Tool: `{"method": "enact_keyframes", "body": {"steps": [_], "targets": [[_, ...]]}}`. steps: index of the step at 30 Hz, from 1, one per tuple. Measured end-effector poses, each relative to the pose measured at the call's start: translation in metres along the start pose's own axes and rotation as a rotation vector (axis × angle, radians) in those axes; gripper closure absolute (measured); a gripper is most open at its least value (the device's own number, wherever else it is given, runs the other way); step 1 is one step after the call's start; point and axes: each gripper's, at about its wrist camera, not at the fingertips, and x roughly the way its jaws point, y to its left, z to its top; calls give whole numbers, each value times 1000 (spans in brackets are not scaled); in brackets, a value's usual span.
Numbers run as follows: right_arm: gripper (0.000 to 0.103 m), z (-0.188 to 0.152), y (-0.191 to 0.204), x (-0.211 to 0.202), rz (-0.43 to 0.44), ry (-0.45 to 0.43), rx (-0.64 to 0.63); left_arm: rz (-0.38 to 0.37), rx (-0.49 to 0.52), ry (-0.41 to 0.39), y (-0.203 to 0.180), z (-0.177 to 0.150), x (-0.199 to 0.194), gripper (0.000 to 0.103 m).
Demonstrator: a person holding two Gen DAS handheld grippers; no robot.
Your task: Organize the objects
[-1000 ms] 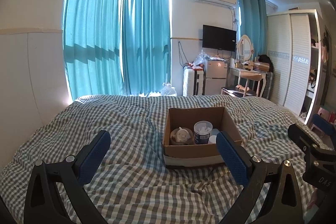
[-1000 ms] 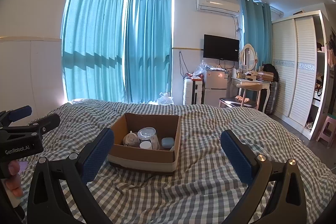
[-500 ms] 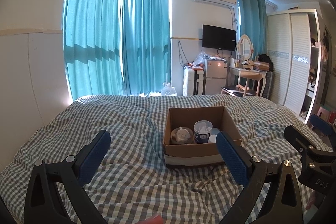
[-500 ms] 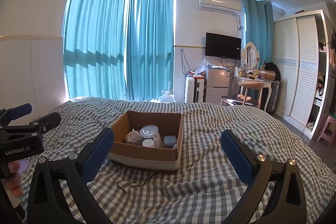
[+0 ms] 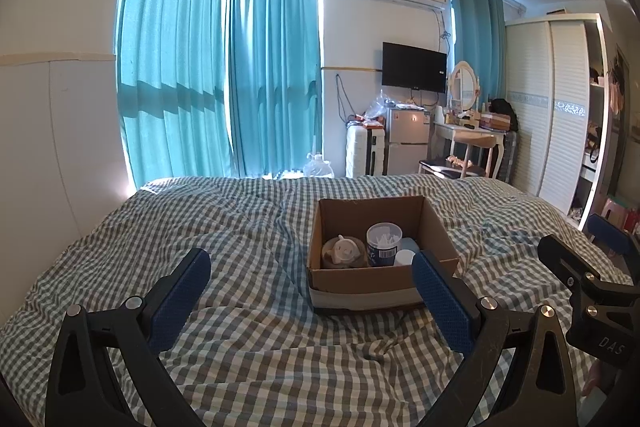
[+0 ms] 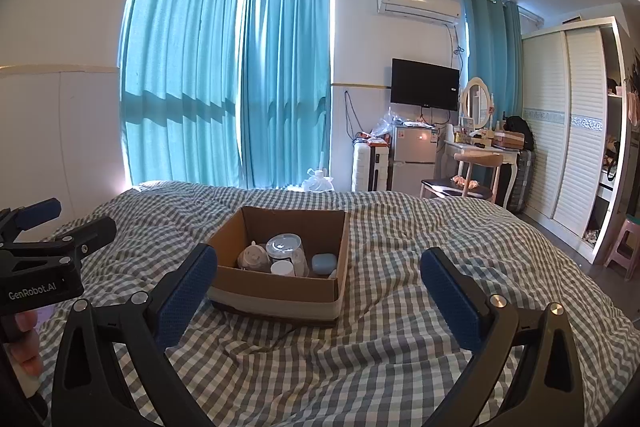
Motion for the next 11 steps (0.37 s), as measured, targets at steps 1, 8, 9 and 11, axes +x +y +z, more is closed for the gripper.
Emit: {"method": "enact_keyframes", "body": {"steps": [1,8,9,11], "targets": [[1,0,0,0,0,1,0,0,0,0,0,0,0,0],[1,-2,1,0,2,3,-1,-3,-2,0,0,-2,-1,0],[1,-1,1,0,2,3,-1,-1,-1,-1,0,-2,-1,0],[1,-2,1,0,2,6,-1,0,-2,-1,0,-2,-1,0]]}}
